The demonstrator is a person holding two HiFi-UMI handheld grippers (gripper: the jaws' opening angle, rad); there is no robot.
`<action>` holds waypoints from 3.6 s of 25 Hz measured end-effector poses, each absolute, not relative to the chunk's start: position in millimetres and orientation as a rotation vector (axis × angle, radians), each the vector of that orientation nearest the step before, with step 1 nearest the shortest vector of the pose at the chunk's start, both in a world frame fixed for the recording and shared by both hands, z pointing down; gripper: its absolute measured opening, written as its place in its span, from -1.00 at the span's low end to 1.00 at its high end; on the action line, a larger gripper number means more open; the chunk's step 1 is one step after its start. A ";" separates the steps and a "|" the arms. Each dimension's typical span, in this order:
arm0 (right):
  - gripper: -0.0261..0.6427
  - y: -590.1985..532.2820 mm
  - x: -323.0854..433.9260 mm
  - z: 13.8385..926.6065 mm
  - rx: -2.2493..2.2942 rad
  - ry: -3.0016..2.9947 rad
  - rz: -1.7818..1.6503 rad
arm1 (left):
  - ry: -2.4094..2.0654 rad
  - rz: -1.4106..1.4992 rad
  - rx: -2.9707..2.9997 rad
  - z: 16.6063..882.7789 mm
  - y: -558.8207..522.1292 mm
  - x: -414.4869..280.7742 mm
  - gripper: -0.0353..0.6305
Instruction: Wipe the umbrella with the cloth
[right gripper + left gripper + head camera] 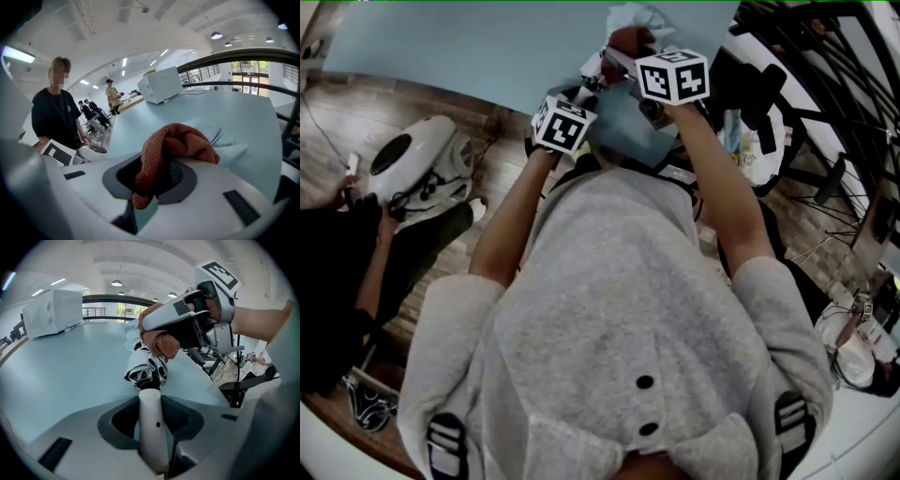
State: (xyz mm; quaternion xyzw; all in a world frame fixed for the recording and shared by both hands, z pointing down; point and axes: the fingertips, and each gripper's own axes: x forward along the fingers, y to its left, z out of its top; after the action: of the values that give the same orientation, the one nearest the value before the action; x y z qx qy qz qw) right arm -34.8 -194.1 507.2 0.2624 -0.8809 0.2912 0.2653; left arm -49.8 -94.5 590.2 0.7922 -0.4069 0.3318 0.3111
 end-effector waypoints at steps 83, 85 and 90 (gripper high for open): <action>-0.69 -235.3 -31.9 510.5 0.655 -2.158 0.277 | -1.088 0.878 2.110 589.6 -92.9 -51.0 -0.43; -0.69 -232.0 -34.7 511.3 0.632 -2.161 0.288 | -1.088 0.878 2.108 589.7 -93.4 -51.0 -0.43; -0.69 -224.0 -38.2 514.9 0.605 -2.150 0.301 | -1.080 0.882 2.103 590.4 -92.8 -50.5 -0.43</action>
State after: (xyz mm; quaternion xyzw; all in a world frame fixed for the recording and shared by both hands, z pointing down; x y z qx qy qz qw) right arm -38.2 -224.0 514.9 0.2424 -0.8615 0.1206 0.4296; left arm -50.5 -92.8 590.4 0.7939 -0.4078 0.3329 0.3041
